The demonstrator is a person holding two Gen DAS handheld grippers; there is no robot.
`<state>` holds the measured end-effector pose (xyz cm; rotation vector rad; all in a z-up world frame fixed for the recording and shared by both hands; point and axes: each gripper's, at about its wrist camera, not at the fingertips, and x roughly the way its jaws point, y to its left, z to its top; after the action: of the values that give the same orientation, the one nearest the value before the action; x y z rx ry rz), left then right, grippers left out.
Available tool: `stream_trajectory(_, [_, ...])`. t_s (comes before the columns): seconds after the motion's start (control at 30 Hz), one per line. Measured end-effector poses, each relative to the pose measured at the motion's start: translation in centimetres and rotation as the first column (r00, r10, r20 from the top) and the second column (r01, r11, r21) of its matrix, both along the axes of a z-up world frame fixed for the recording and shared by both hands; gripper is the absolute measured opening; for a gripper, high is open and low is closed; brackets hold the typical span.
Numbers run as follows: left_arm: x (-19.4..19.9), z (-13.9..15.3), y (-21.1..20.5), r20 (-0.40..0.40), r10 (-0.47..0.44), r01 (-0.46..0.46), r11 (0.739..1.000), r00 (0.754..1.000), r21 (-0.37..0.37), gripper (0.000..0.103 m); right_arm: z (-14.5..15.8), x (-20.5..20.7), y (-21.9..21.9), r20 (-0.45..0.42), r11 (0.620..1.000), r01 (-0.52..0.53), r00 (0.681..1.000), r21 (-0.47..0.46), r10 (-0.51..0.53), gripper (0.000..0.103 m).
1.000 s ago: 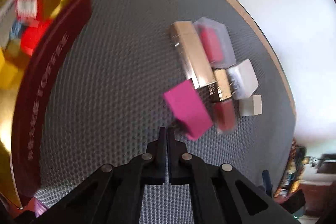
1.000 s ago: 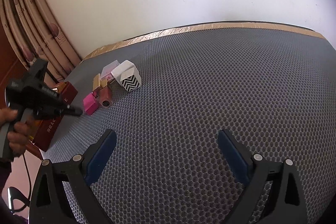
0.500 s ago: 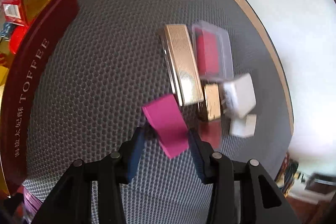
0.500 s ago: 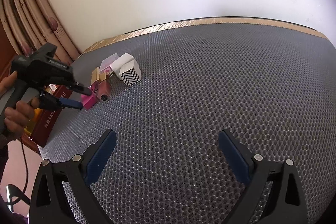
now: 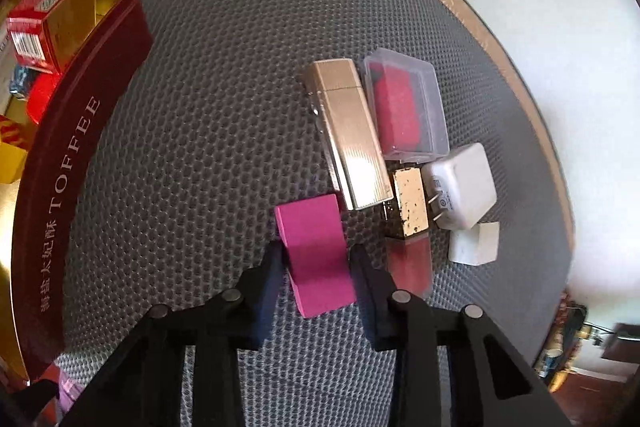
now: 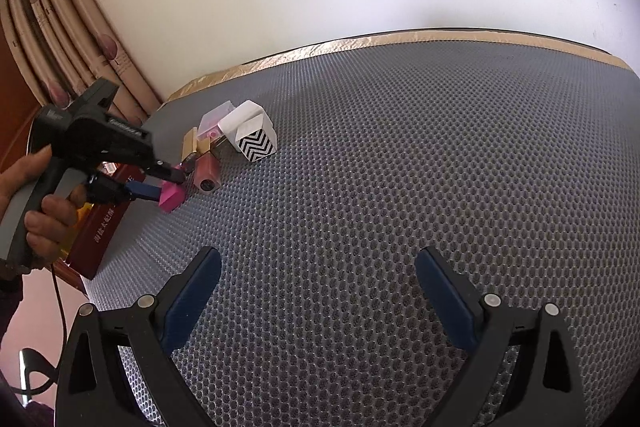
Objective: Organize rigid objects
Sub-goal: 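Grasp the pink rectangular block with the left tool, then carry the pink block to the gold tin with the left tool while the right tool grasps the gold-capped lipstick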
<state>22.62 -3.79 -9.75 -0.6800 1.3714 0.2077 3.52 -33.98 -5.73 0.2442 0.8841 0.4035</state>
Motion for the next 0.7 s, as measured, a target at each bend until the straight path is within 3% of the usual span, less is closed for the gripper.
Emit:
stream_trajectory(0.13, [-2.2,0.8,1.2,0.038,-0.032,0.033,0.999,0.999,-0.023,0.034,0.0,0.1,0.1,-0.003,1.0,0.006,1.0,-0.01,-0.006,0.098])
stream_trajectory(0.27, [-4.8,2.9,0.9,0.153,-0.126,0.126,0.992,0.98,0.011,0.034,0.1,0.1,0.1,-0.005,1.0,0.02,1.0,-0.015,-0.02,0.098])
stream_trajectory(0.37, [-5.8,4.4,0.0,0.204,-0.161,0.155,0.987,0.966,0.042,0.034,0.8,0.1,1.1,0.012,0.999,-0.028,1.0,-0.028,0.029,0.098])
stream_trajectory(0.53, [-10.7,5.9,0.9,0.238,-0.147,0.15,0.989,0.96,0.007,0.034,3.1,0.4,6.4,0.062,0.988,-0.153,0.986,-0.008,0.153,0.098])
stream_trajectory(0.57, [-11.2,6.9,1.1,0.242,-0.14,0.145,0.989,0.96,-0.002,0.034,3.5,0.5,7.7,0.082,0.983,-0.18,0.98,-0.023,0.182,0.096])
stream_trajectory(0.67, [-13.8,8.7,2.6,0.267,-0.126,0.131,0.991,0.955,0.0,0.034,4.3,1.5,11.7,0.104,0.962,-0.263,0.958,-0.066,0.269,0.07])
stream_trajectory(0.7, [-15.0,9.9,4.2,0.276,-0.12,0.124,0.992,0.954,0.003,0.034,4.4,2.2,13.0,0.1,0.956,-0.279,0.953,-0.086,0.287,0.067])
